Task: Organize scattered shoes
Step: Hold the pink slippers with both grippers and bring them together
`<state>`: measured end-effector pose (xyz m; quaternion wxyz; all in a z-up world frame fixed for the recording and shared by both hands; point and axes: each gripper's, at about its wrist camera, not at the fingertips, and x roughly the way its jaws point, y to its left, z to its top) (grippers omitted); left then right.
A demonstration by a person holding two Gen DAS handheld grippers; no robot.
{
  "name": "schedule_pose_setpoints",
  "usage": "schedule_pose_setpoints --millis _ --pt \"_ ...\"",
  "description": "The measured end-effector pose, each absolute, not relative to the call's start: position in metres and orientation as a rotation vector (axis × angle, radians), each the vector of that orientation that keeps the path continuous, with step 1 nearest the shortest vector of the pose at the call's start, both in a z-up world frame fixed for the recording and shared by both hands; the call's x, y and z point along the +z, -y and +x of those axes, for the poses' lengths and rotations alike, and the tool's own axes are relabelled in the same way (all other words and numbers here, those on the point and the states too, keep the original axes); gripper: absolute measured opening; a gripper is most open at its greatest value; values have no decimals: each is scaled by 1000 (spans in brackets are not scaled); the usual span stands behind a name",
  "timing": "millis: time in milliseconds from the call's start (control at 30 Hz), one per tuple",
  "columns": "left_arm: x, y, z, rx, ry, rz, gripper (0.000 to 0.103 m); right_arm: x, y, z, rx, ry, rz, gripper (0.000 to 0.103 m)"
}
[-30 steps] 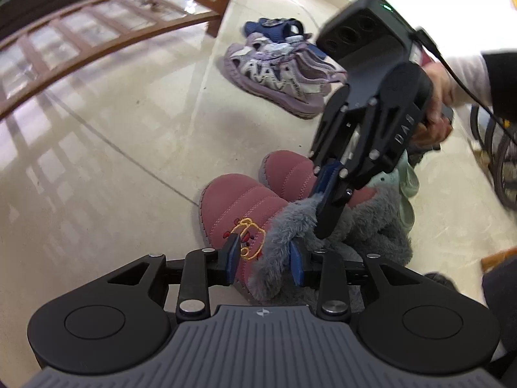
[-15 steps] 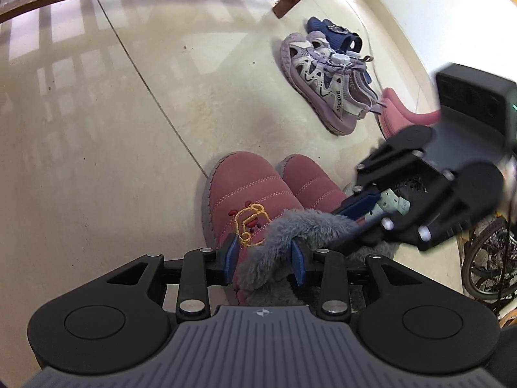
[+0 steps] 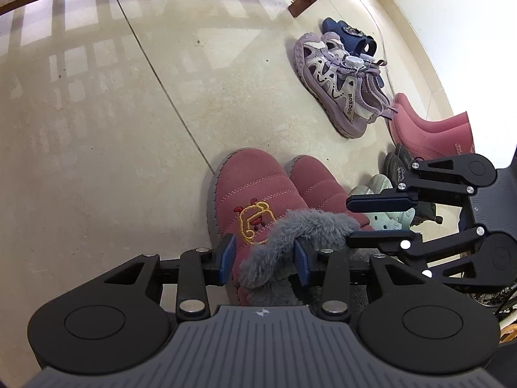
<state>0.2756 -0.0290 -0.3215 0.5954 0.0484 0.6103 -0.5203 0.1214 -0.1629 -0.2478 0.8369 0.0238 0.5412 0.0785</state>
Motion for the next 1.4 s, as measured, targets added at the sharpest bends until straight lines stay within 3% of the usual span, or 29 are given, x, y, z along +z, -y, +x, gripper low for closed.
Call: schedule_pose_setpoints --millis 333,467,767,1267,1333,1400 --pt "-322 27 277 -1195 -1416 100 46 -263 169 141 98 -1208 135 34" --pt "-320 27 278 -1170 -1421 90 46 -267 174 146 87 -1230 162 43" --pt "-304 27 267 -1171 -1331 166 44 -269 173 145 81 -1236 173 46" --pt "-315 43 278 -1112 -1377 139 46 -272 180 152 84 -1271 176 63" --pt "-316 46 278 -1107 -1367 152 45 -274 182 152 79 -1273 182 66" --pt "-323 52 275 -1075 -1361 214 34 -275 183 151 75 -1273 192 68"
